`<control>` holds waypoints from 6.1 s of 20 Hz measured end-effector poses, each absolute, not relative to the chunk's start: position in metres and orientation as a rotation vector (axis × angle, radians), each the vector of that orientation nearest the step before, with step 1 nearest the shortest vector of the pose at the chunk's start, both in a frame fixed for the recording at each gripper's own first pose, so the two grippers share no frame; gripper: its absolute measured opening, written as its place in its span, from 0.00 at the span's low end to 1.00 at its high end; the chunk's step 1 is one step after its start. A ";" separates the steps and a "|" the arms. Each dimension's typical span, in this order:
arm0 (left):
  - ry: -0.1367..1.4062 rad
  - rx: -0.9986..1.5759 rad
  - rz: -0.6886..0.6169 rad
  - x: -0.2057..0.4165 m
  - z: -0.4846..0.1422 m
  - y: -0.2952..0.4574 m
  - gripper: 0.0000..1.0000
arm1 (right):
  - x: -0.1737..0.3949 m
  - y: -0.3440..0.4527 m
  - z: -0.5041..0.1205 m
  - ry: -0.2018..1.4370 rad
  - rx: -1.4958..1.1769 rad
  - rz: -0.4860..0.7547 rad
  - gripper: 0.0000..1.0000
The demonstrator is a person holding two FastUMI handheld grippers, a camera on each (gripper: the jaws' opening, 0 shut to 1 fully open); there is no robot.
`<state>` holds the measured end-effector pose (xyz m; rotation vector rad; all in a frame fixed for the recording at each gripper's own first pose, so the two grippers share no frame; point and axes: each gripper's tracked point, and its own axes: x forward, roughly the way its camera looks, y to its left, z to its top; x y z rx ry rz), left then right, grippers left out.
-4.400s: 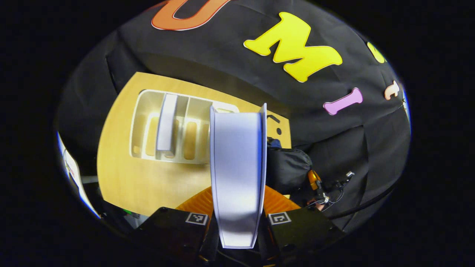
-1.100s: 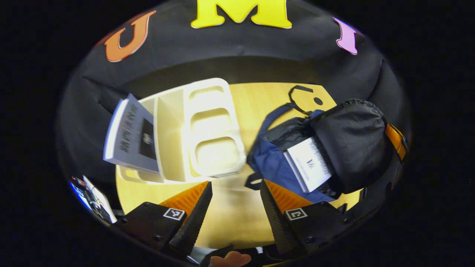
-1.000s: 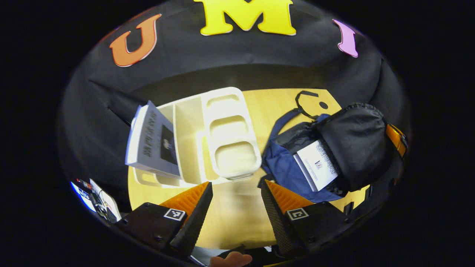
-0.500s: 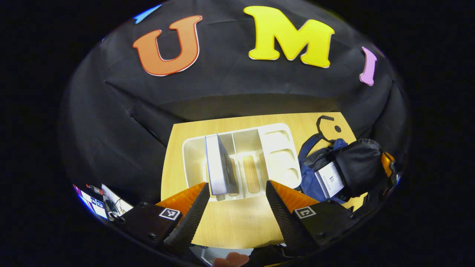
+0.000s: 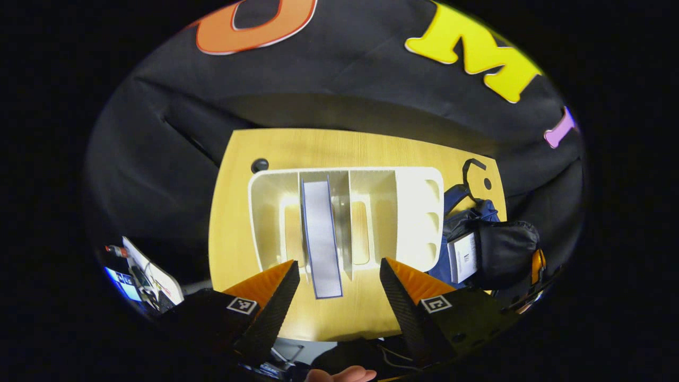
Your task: Open the schoolbag, grab two books from the bookshelf and put them into the schoolbag.
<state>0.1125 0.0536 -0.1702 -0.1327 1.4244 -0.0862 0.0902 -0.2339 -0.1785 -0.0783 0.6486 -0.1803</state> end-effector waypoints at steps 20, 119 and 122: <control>1.624 -0.128 0.015 0.117 -0.261 0.069 0.58 | 0.088 -0.241 -0.196 0.675 -0.080 -0.205 0.00; 1.274 -1.192 -0.657 0.017 -0.305 -0.397 0.45 | 0.078 -0.235 -0.208 0.812 -0.007 0.027 0.00; 1.344 -1.217 -0.612 0.012 -0.324 -0.396 0.47 | 0.077 -0.229 -0.206 0.810 -0.009 0.038 0.00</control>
